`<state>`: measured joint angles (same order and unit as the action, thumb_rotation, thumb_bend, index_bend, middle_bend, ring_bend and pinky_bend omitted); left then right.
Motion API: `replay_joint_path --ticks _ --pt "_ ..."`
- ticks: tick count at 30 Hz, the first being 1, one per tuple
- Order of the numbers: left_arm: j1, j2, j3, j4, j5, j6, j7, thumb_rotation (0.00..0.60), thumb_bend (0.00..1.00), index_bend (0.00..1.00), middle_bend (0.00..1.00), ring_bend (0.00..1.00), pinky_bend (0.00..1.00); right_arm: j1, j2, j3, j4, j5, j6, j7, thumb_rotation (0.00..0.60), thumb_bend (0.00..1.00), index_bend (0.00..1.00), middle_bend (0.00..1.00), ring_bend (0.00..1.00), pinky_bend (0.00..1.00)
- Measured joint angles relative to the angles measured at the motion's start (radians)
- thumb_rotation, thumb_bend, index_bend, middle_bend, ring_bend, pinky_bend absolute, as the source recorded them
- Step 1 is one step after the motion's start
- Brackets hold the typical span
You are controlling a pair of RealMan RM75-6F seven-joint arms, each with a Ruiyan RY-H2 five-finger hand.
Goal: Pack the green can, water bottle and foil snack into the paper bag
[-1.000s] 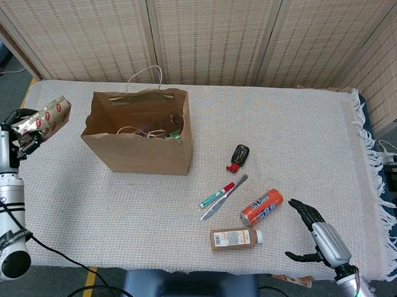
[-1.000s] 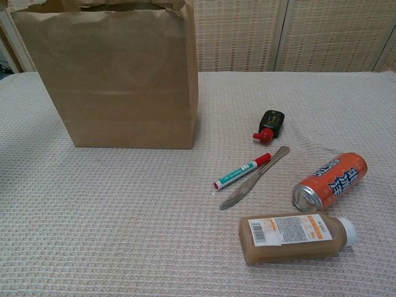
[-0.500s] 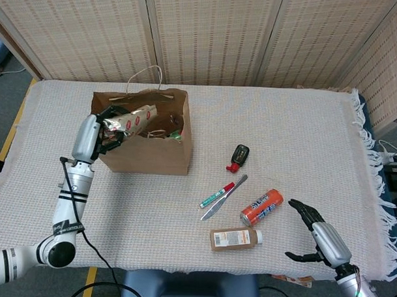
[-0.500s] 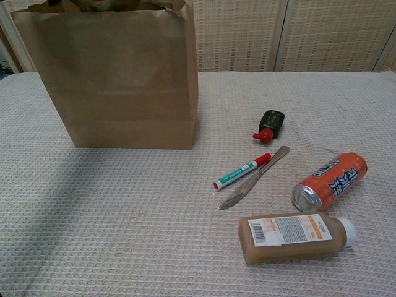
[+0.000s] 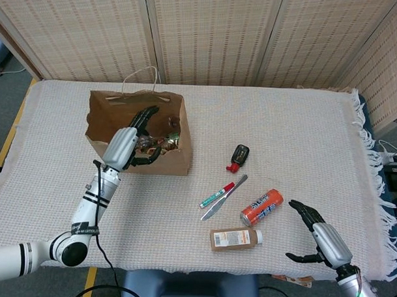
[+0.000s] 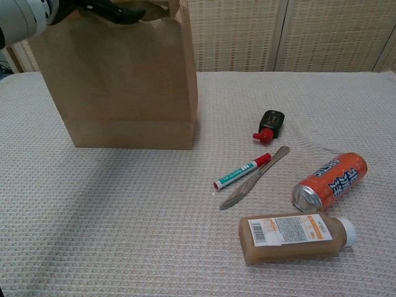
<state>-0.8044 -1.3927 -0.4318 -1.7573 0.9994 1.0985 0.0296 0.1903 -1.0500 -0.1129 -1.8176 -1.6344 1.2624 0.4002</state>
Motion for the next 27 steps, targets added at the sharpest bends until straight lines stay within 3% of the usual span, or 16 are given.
replay_joint_path --ticks 8,15,21,27 --pt "0.068 0.038 -0.005 -0.059 0.052 0.084 -0.066 0.6 0.41 0.05 0.01 0.0 0.16 -0.003 -0.003 0.003 0.004 0.003 0.006 -0.007 0.6 0.0 0.0 0.0 0.0 0.0" --pt "0.237 0.158 0.043 -0.119 0.162 0.229 -0.135 0.6 0.42 0.08 0.02 0.0 0.16 -0.006 -0.005 0.003 0.011 0.002 0.009 -0.018 0.6 0.0 0.0 0.0 0.0 0.0" --pt "0.42 0.292 0.159 -0.112 0.231 0.314 -0.18 0.6 0.42 0.06 0.0 0.0 0.08 -0.006 -0.012 0.004 0.02 0.005 0.004 -0.058 0.6 0.0 0.0 0.0 0.0 0.0" --pt "0.565 0.343 0.339 -0.021 0.322 0.362 -0.121 0.6 0.4 0.0 0.0 0.0 0.03 -0.01 -0.03 0.008 0.042 0.007 0.007 -0.158 0.6 0.0 0.0 0.0 0.0 0.0"
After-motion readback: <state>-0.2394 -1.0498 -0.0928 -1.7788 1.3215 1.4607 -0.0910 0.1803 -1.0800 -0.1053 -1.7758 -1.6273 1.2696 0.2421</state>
